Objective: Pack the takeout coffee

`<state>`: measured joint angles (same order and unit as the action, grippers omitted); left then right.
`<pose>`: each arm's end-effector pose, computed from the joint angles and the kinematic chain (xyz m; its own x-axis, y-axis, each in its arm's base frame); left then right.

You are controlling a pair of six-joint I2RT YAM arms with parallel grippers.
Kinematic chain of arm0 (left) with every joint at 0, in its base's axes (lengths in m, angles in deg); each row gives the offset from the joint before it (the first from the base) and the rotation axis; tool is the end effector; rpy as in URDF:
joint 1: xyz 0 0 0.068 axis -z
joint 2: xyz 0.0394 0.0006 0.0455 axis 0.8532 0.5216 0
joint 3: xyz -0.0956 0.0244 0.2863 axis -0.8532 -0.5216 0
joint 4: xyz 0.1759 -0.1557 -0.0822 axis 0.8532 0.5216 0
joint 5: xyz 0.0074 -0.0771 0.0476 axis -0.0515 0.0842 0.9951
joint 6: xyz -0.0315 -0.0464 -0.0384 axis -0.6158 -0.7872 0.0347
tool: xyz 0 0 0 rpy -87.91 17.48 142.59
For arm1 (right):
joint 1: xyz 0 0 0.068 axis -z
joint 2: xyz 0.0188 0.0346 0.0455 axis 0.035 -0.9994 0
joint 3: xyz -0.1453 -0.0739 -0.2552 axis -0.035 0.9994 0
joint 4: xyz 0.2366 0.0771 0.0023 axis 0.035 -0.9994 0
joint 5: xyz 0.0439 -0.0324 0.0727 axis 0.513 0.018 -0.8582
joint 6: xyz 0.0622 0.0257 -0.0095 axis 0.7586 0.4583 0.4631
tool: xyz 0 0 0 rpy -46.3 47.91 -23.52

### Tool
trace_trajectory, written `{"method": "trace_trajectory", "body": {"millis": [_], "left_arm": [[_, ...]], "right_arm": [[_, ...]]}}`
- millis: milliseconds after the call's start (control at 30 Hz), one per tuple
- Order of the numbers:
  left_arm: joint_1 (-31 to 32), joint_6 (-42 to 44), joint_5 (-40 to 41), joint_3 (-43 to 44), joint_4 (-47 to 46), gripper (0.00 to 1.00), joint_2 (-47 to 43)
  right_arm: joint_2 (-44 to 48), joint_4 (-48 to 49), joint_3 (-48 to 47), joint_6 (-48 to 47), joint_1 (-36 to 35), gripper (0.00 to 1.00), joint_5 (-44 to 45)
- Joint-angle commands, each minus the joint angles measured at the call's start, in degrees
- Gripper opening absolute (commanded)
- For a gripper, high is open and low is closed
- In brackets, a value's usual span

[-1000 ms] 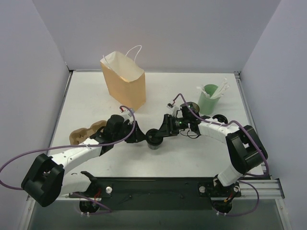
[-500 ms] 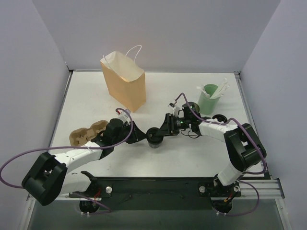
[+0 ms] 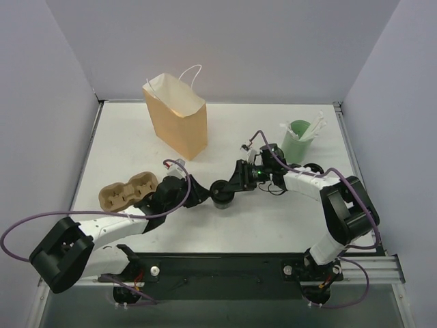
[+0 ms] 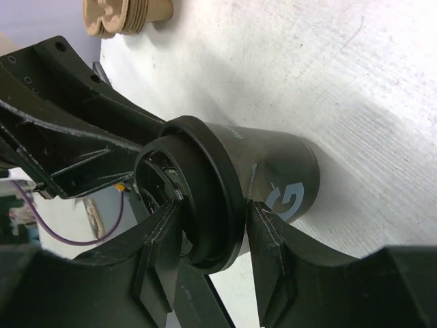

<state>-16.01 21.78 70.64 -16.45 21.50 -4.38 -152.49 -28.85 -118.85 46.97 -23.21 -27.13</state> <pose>0.1804 -0.1639 0.2060 -0.7415 -0.4448 -0.5023 0.0839 0.6813 -0.7272 0.2753 0.1776 0.2214 -0.8304 -0.0734 -0.5523 -0.5423 0.3345 0.7707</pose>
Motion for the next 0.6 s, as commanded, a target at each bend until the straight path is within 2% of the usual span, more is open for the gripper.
{"method": "trace_trajectory", "body": {"millis": [0,67,200,333,567], "left_arm": [[1.15,5.92,-4.85,0.94,26.24,0.45,-5.44],[0.18,7.68,-5.82,5.85,31.41,0.50,-8.80],[-4.74,13.04,-9.33,10.62,36.18,0.53,-9.26],[-10.10,16.56,-14.26,11.68,36.10,0.53,-9.52],[-12.13,21.57,-23.48,13.61,30.31,0.53,-9.35]], "right_arm": [[-3.84,-12.40,0.57,-9.13,-3.70,0.33,6.46],[-4.45,-14.68,-1.01,-10.10,-3.79,0.33,5.50],[-6.30,-17.58,-3.91,-11.85,-3.79,0.33,2.77],[-6.83,-21.97,-6.73,-14.84,-4.84,0.33,1.89],[-7.35,-25.85,-9.19,-18.71,-5.37,0.33,-0.04]]}}
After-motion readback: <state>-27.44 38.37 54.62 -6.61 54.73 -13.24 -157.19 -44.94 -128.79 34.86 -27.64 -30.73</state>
